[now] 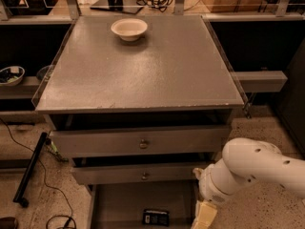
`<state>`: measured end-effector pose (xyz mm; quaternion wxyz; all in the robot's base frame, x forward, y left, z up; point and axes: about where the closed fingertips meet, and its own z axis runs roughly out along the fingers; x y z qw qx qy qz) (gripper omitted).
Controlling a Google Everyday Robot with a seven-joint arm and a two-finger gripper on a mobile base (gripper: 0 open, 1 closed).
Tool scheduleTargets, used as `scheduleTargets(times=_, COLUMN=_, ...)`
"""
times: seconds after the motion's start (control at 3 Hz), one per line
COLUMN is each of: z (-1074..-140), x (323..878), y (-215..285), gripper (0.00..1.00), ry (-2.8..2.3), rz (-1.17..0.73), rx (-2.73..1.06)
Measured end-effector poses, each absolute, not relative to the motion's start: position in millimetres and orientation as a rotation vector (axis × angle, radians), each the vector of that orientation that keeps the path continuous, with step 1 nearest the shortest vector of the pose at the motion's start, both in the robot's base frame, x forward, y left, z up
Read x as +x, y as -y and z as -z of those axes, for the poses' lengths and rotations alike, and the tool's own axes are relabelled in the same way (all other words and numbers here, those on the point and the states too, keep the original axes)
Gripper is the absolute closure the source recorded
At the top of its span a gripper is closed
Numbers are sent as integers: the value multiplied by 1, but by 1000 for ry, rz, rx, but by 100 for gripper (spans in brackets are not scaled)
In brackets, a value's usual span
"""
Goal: Pick rxbar blueberry from bottom drawer and place on counter
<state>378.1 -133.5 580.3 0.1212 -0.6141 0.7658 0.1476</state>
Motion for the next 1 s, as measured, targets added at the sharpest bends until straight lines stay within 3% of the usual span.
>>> scheduleTargets(times=1.0, z=-534, x=404, y=128, gripper=0, ry=-2272, rz=-364, rx=-1673)
